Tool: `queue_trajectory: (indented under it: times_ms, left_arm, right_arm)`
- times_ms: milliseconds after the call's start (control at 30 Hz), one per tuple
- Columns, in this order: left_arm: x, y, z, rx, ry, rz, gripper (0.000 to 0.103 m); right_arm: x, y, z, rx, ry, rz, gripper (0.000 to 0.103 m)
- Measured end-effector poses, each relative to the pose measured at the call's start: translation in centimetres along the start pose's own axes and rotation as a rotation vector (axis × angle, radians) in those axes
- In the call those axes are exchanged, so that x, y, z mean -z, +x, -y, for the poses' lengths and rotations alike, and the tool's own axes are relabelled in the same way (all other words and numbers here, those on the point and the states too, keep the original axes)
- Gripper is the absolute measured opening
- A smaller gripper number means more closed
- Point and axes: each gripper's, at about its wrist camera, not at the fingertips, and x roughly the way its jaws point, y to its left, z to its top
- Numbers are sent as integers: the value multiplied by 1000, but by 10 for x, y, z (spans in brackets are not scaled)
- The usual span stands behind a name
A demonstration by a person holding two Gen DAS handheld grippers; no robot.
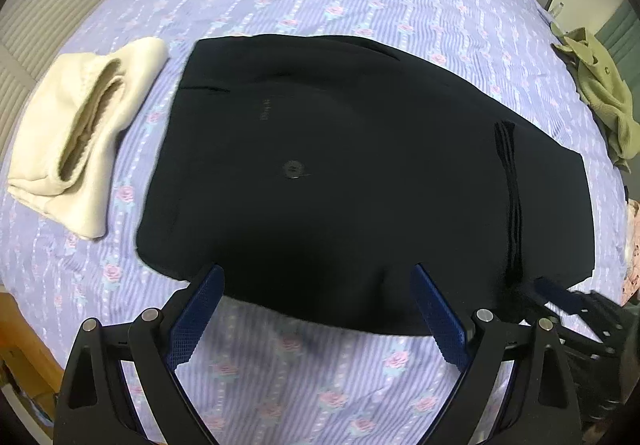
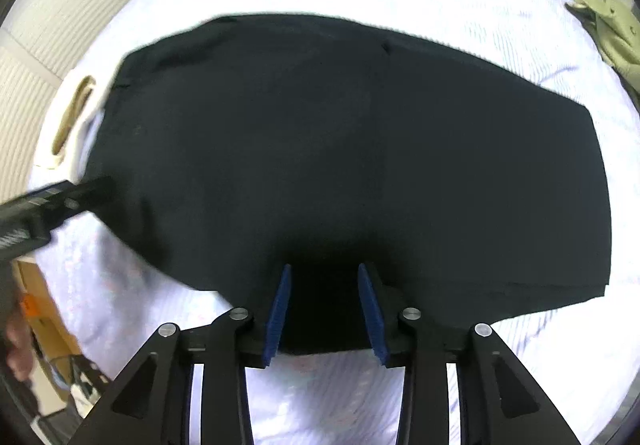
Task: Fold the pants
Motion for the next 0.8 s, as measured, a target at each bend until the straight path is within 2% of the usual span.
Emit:
queue_trajectory:
  times_ms: [67, 133, 200, 233, 367, 500, 667, 800]
  left_arm:
    - [3, -6, -15, 4, -2, 10, 95]
    - [8, -13, -33, 29, -21, 23, 95]
    - [11, -16, -50, 78, -43, 23, 95]
    - [14, -17, -64, 125, -62, 25, 96]
    - [22, -9, -104, 185, -150, 31, 98]
    - [24, 7, -137, 230, -227, 21, 98]
    - [18, 38, -168, 362, -347, 9, 98]
    - [19, 67, -181, 484, -488, -15, 97]
  right_arm:
    - [-4, -14, -13, -8, -12, 24, 55]
    - [-7, -33, -28, -6, -33, 59, 60]
    - [-8, -45, -44, -10, -64, 92, 68]
    - [-9, -47, -52, -8, -78, 102, 72]
    - [-17, -35, -90, 4, -141, 113, 72]
    - [-13, -26, -96, -6, -137, 79, 72]
    - [-18, -15, -108, -20, -120, 40, 72]
    - [-22, -4, -119, -9, -118, 24, 72]
